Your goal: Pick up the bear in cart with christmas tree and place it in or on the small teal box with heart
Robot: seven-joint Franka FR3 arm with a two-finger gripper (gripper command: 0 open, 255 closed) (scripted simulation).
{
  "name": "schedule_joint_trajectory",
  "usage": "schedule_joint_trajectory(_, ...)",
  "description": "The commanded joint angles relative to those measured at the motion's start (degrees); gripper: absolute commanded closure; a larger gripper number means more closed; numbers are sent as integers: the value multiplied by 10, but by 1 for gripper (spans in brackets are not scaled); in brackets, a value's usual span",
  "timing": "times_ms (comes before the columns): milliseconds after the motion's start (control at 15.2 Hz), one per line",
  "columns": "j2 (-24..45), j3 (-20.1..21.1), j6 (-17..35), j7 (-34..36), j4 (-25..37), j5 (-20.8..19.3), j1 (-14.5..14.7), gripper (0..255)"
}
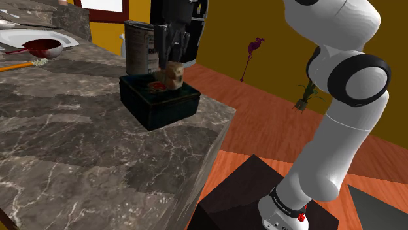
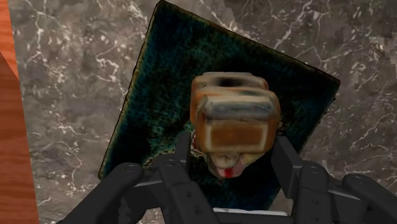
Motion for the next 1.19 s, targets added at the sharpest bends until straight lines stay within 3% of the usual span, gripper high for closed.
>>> schedule_joint_trajectory(0, -10, -2, 20, -6, -33, 3, -4, 255)
schedule_joint_trajectory(132, -19, -3, 36, -9, -57, 6, -6, 255)
schedule_joint_trajectory(660, -19, -3, 36, -9, -57, 6, -6, 255)
schedule_joint_trajectory(726, -21, -4, 37, -12, -61, 7, -8, 0)
schedule_joint_trajectory(1056, -19, -3, 36, -9, -57, 6, -6, 0)
schedule_joint_trajectory(1122, -5, -2, 12, -5, -20, 2, -4, 0)
